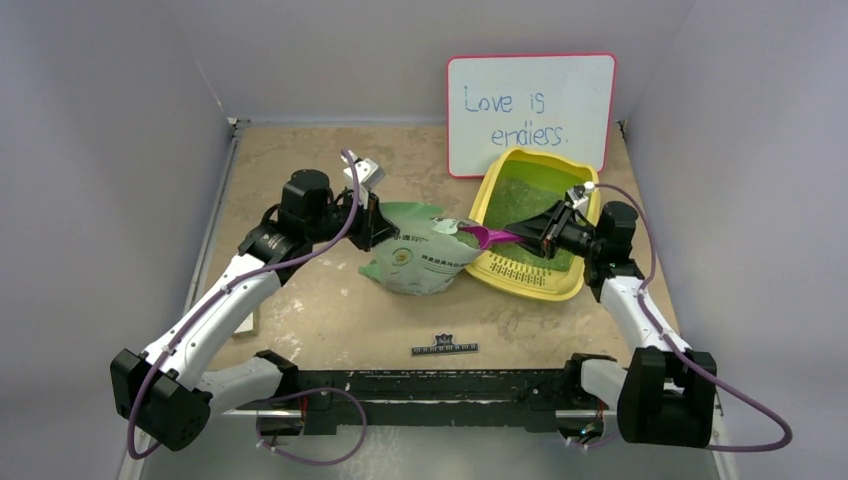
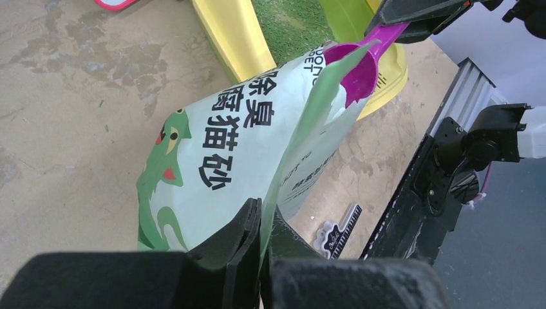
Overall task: Fill the litter box with clean litter
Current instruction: 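Scoop the cat litter from the cat litter bag.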
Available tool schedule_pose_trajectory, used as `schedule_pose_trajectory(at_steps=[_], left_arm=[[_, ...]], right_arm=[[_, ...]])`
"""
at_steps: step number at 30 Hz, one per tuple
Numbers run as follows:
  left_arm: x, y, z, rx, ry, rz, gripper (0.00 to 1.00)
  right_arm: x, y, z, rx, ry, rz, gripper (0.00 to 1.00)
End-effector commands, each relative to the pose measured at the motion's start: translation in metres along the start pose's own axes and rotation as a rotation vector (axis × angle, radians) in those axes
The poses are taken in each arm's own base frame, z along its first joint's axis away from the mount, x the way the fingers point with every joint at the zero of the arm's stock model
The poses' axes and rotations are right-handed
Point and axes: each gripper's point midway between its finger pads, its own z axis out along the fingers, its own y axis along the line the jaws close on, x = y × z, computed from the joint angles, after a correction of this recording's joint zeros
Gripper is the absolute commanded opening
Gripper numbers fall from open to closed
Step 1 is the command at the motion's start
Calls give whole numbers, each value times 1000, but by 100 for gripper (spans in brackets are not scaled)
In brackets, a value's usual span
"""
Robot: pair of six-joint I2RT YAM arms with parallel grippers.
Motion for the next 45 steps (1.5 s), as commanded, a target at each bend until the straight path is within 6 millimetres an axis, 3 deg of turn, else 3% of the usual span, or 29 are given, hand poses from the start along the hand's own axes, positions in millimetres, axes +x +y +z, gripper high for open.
schedule_pose_trajectory(at_steps=[1,7,13,22,31,38,45], left_arm=[[-57,-15,-15,22,-176,88,0],[-57,-16,-16,25,-174,87,0],[-61,-18,-11,43,-192,77,0],[-61,-17,-5,49,-185,74,0],[-64,-21,-12,47,-207,74,0],[-60,-18,-11,36,-195,80,0],[-59,-18,-12,33,-196,82,0]], right_arm=[[4,29,-13,-138,28,-13,0],[-9,25,-37,-120,0,-11,0],[-20,23,-36,-121,-29,5,0],[-8,13,-32,-76,7,16,0],[-5,8,-36,-48,35,-16,0],[-9,15,-43,-57,6,-23,0],[-11,7,-59,-60,-24,11,0]])
